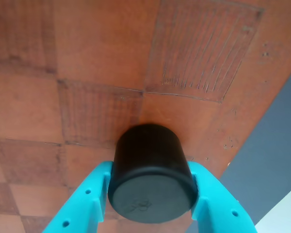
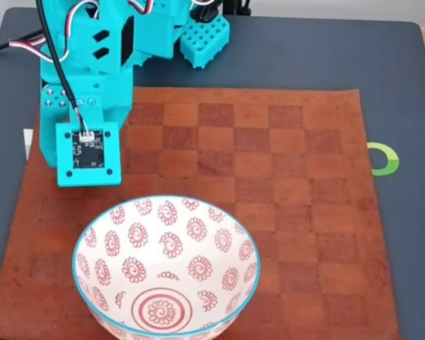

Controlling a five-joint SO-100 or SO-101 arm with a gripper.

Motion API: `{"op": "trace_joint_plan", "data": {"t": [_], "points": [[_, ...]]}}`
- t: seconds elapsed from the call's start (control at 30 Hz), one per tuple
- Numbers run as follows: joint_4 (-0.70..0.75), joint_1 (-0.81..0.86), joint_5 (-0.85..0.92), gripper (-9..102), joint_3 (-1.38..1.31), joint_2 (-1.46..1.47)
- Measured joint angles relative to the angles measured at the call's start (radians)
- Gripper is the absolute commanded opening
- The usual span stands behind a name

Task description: Grasp a black cylinder and put it in a bowl.

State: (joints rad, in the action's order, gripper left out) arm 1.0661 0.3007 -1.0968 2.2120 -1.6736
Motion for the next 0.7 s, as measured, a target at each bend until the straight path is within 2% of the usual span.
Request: {"op": "trace_joint_plan", "data": {"t": [0.23, 0.7], "points": [[0.077, 0.0, 0.0, 13, -0.1, 0.0], [0.506, -0.117, -0.006, 13, -0.626, 0.002]]}}
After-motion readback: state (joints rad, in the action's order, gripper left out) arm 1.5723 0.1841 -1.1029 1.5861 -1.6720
